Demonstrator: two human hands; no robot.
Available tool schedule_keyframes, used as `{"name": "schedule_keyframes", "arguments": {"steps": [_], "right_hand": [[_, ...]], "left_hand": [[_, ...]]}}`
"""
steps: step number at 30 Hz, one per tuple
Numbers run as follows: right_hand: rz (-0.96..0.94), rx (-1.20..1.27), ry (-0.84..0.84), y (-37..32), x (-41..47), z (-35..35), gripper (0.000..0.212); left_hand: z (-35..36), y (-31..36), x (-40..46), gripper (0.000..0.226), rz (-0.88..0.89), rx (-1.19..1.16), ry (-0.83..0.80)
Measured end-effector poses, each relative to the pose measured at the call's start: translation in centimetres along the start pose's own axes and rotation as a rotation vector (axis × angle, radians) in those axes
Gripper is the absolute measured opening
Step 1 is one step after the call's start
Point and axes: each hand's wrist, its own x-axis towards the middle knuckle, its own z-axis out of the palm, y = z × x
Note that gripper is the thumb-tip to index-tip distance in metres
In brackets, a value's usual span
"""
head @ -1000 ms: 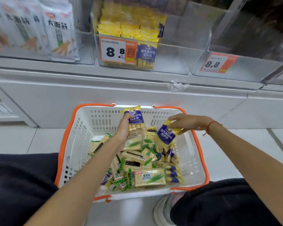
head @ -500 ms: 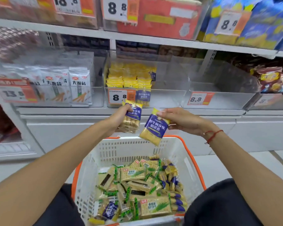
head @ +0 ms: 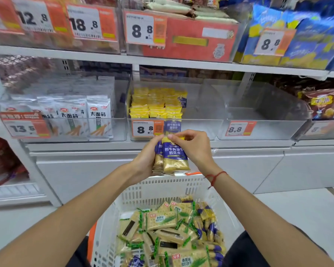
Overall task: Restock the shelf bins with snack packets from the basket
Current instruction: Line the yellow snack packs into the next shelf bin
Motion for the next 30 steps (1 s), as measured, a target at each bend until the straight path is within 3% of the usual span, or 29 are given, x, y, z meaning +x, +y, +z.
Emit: {"name": "schedule_keyframes", "arguments": {"steps": [7, 10, 13, 18, 23, 24, 27, 28, 30], "right_hand": [[0.042, 0.098, 0.070, -0.2, -0.1, 0.5, 0.015], [0.096, 0.084, 0.056, -0.4, 0.1, 0.6, 0.025], [0.307, 0.160, -0.173, -1.4, 0.7, -0.2, 0.040], [0.438, 0.236, -0.569, -2.0, 0.2, -1.3, 0.022], [0.400, 0.193, -0.616, -2.3, 0.1, -2.6, 0.017], [0.386, 0.213, -0.607, -2.3, 0.2, -2.9, 0.018], [0.326, 0.309, -0.579, -2.3, 1.1, -4.1, 0.022], [0.298, 0.339, -0.555, -2.3, 1.5, -4.6, 0.024], [0.235, 0.374, -0.506, -2.1, 2.6, -5.9, 0.027]], "left_hand": [[0.0, 0.1, 0.0, 0.029, -0.004, 0.052, -0.003], [-0.2, 0.0, 0.5, 0.023, 0.032, 0.058, 0.031], [-0.2, 0.1, 1.0, 0.024, 0.101, 0.044, 0.080], [0.2, 0.2, 2.0, 0.023, 0.192, 0.102, 0.170], [1.0, 0.8, 2.2, 0.021, 0.242, 0.212, 0.195], [1.4, 1.2, 2.3, 0.029, 0.260, 0.233, 0.196], [2.8, 2.6, 3.0, 0.086, 0.251, 0.320, 0.219], [3.3, 3.3, 3.3, 0.087, 0.276, 0.367, 0.208], [4.2, 5.0, 3.7, 0.063, 0.338, 0.590, 0.162]]}}
